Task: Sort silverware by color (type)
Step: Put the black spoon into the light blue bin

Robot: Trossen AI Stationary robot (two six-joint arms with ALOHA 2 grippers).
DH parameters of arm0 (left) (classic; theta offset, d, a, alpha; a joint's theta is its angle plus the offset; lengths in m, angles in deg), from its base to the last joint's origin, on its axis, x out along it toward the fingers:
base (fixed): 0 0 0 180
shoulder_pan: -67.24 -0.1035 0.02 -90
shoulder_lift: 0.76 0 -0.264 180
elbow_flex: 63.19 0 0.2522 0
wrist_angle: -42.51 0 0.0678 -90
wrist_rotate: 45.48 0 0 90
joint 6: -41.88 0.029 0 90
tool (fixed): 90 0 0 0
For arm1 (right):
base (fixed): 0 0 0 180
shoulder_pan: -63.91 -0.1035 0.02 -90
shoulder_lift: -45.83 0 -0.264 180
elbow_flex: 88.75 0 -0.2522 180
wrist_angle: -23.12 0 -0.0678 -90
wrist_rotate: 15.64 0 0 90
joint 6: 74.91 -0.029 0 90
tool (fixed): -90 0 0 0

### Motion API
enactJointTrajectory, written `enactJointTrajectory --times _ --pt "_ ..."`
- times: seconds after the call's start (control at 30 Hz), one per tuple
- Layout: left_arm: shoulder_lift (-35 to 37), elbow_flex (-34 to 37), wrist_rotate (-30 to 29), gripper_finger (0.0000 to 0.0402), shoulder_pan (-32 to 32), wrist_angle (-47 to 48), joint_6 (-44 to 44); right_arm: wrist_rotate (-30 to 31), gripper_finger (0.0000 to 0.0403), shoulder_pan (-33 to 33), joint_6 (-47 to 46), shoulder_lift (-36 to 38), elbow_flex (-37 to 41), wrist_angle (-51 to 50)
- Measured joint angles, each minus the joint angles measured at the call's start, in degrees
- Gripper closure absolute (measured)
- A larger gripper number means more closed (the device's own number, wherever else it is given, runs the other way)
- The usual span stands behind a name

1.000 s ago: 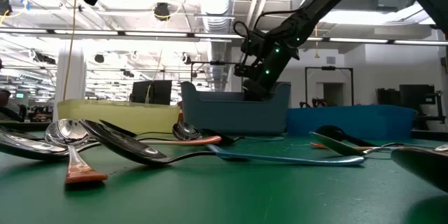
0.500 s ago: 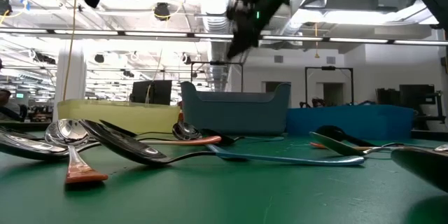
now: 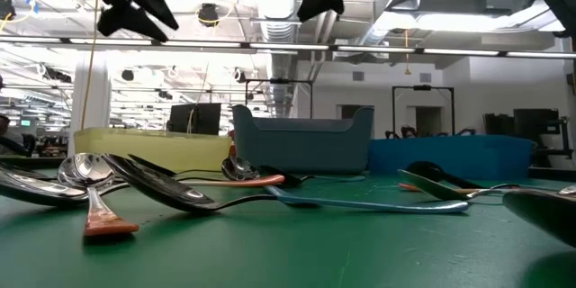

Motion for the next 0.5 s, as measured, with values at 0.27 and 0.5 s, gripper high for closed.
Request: enactJointTrajectory --times 0.27,0.5 --pt "-7.4 0.0 7.4 0.0226 0.0 0.5 9.1 0.2 0.0316 -5.5 -6.6 -0.8 0.0 -5.9" --pt "-8.9 0.0 17.7 0.0226 4.9 5.3 13.6 1.8 0.0316 -13.9 -6.5 -0.7 0.0 -15.1"
